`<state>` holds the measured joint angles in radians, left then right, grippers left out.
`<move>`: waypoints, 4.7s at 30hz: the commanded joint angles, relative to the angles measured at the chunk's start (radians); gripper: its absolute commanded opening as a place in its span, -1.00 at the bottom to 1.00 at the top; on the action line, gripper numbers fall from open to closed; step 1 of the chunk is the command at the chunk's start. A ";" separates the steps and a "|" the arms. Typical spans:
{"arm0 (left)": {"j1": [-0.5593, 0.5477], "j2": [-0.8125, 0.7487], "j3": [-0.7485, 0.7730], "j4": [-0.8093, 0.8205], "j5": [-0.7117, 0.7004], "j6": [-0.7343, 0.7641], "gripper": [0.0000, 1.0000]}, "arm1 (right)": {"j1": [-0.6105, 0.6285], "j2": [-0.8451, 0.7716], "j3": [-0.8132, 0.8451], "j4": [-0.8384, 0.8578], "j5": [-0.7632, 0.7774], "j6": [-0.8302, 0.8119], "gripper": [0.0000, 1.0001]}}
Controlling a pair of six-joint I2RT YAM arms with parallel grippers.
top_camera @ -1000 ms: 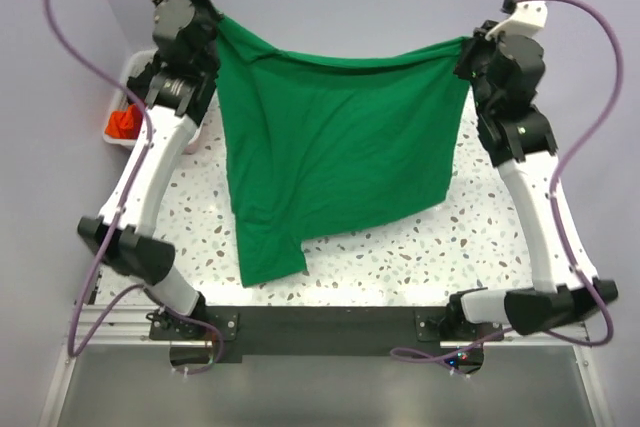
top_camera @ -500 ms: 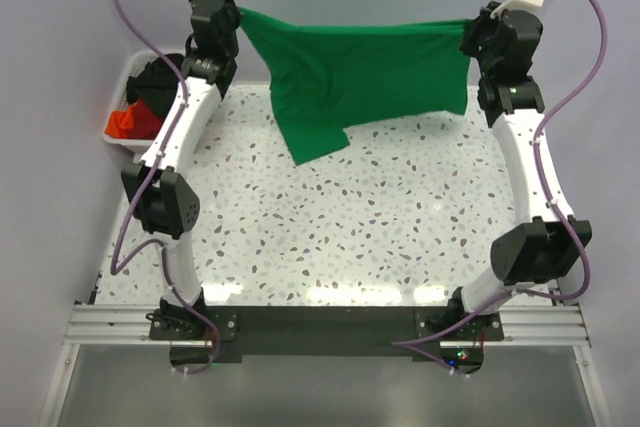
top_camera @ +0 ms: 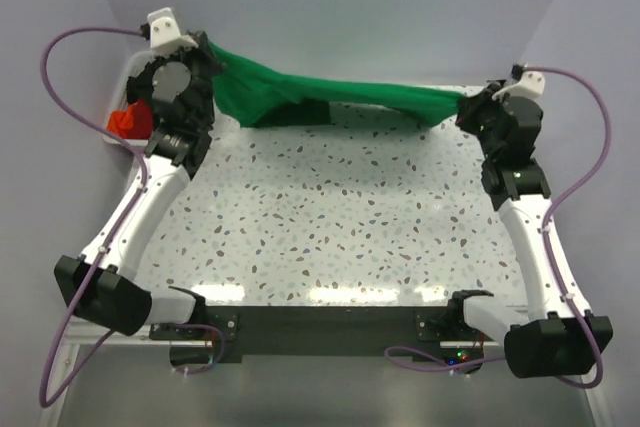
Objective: Fold and stack the t-shirts
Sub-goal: Flatten the tshirt out
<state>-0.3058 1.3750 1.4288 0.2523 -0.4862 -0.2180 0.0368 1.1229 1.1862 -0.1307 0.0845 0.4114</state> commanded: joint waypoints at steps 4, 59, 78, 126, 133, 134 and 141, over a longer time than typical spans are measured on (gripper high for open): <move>-0.023 -0.105 -0.373 -0.099 -0.106 -0.204 -1.00 | -0.003 -0.055 -0.292 -0.112 -0.065 0.141 -1.00; -0.038 -0.467 -0.059 -0.013 0.084 0.009 -1.00 | -0.003 -0.308 0.282 -0.250 -0.031 -0.008 -1.00; -0.038 -0.471 0.108 0.021 0.233 0.092 -1.00 | -0.003 -0.357 0.259 -0.231 -0.109 0.023 -1.00; -0.041 0.420 0.802 -0.038 0.054 0.307 -1.00 | -0.006 0.163 0.373 0.126 -0.083 -0.068 -1.00; -0.076 0.140 0.472 -0.142 0.127 0.280 -1.00 | -0.006 -0.053 0.043 0.042 -0.106 -0.049 -1.00; -0.088 0.112 0.420 -0.157 0.148 0.261 -1.00 | -0.006 -0.080 -0.006 0.036 -0.103 -0.030 -1.00; -0.148 -0.082 -0.246 -0.360 0.172 -0.104 -1.00 | -0.006 -0.190 -0.348 -0.171 -0.164 0.085 -1.00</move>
<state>-0.4183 1.3155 1.5578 0.0555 -0.3290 -0.0837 0.0360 0.9226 0.9543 -0.1314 -0.0246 0.4114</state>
